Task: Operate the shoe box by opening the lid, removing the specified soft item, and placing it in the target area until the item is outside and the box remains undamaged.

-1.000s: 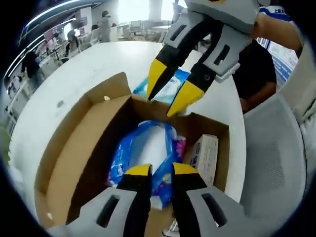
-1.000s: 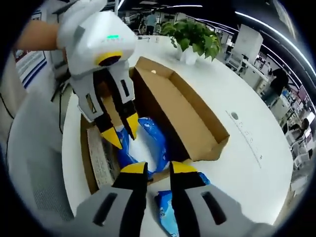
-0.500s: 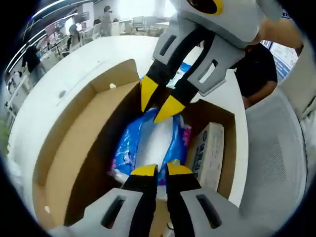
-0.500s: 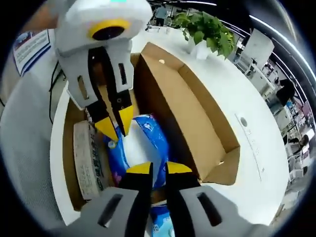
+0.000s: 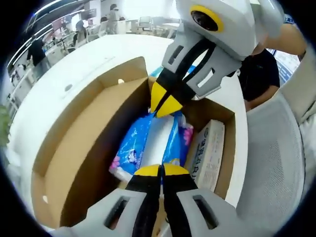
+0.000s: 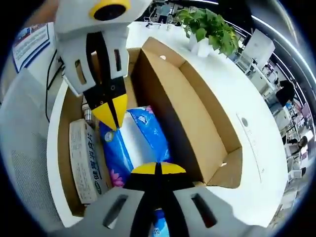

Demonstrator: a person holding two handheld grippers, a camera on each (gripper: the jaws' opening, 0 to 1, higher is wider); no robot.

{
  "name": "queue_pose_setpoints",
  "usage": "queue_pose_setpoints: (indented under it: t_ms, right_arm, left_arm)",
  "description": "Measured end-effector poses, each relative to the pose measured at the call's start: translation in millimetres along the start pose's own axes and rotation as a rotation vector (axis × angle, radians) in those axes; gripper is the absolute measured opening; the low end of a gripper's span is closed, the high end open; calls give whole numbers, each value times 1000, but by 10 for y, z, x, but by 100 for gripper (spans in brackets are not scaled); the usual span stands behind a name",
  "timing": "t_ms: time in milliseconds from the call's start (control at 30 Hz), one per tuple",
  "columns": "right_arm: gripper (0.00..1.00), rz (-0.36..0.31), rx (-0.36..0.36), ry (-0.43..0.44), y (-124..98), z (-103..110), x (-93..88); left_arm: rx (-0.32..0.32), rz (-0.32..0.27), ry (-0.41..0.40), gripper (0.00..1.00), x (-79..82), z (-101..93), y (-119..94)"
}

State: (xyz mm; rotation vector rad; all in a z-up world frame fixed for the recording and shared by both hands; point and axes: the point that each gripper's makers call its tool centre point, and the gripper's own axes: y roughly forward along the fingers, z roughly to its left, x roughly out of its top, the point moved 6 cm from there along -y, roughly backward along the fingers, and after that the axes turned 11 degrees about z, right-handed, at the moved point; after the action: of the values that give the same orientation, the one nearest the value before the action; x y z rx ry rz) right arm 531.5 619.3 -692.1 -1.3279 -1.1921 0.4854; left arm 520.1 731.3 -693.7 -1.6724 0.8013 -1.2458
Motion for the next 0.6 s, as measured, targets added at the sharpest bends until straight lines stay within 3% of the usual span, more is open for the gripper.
queue_pose_setpoints:
  t_ms: [600]
  right_arm:
    - [0, -67, -18, -15, -354, -66, 166]
  left_arm:
    - [38, -50, -8, 0, 92, -50, -424]
